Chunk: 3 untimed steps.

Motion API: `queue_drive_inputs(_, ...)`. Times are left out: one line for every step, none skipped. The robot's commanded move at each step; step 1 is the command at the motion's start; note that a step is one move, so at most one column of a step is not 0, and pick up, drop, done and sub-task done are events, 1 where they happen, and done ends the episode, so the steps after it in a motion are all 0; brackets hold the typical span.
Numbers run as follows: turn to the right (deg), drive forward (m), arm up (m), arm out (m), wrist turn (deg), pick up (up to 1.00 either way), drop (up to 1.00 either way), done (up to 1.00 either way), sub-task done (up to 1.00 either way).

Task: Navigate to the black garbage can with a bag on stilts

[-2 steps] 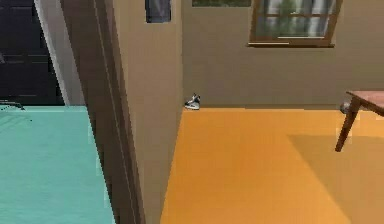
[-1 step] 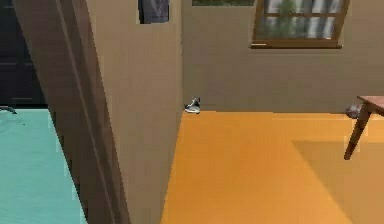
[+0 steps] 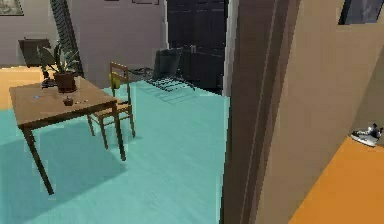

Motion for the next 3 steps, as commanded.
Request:
queue_drive_inputs(-27.0, 0.00, 0.00, 0.00, 0.0, 0.00, 0.00, 0.00, 0.00)
queue_drive_inputs(0.0, 0.50, 0.00, 0.00, 0.0, 0.00, 0.00, 0.00, 0.00)
queue_drive_inputs(-12.0, 0.00, 0.00, 0.00, 0.0, 0.00, 0.00, 0.00, 0.00)
